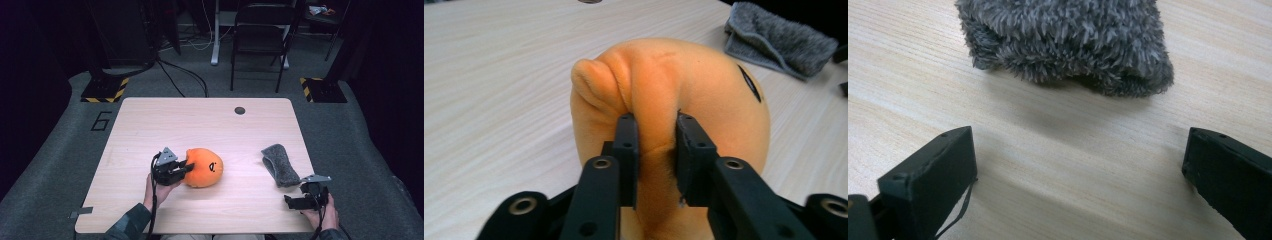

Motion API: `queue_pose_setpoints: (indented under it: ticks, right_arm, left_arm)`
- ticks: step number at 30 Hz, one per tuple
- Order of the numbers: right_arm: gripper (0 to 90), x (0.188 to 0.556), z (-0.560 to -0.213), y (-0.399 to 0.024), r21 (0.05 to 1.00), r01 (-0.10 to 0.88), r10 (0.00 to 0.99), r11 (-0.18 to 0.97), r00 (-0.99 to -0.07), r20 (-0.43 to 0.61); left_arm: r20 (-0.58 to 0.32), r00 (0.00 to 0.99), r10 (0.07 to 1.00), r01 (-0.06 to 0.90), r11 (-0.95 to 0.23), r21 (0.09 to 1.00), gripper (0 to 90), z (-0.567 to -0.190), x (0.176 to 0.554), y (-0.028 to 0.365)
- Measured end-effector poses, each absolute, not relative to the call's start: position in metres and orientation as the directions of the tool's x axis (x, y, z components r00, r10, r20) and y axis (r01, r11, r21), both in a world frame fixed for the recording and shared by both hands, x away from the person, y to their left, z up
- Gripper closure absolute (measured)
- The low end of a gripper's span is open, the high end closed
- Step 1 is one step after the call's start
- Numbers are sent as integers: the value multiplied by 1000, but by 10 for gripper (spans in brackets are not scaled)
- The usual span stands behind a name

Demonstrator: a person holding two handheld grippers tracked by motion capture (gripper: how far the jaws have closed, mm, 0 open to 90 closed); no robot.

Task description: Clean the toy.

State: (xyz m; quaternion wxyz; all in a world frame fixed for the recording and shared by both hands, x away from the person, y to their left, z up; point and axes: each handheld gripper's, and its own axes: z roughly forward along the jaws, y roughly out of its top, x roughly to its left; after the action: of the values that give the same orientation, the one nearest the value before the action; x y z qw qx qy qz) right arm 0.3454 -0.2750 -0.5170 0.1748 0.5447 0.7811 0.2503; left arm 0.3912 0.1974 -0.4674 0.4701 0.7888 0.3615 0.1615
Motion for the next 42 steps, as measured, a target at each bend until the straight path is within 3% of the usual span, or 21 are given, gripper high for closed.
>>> queue_pose_setpoints:
  ticks: [11, 20, 28, 42]
  right_arm:
    - [0, 346, -517, -275, 580, 764, 938, 281, -347, 2]
    - [0, 345, -517, -275, 582, 763, 938, 282, -346, 0]
    - [0, 344, -517, -274, 584, 768, 944, 263, -331, 11]
    - [0, 344, -518, -275, 596, 755, 939, 272, -343, 5]
  left_arm:
    - [7, 648, 761, 397, -346, 850, 366, -460, 390, 198]
    - [44, 632, 774, 371, -351, 860, 225, -451, 380, 211]
    - [100, 580, 808, 384, -380, 841, 168, -454, 362, 247]
    - [122, 480, 869, 571, -415, 708, 121, -516, 353, 308]
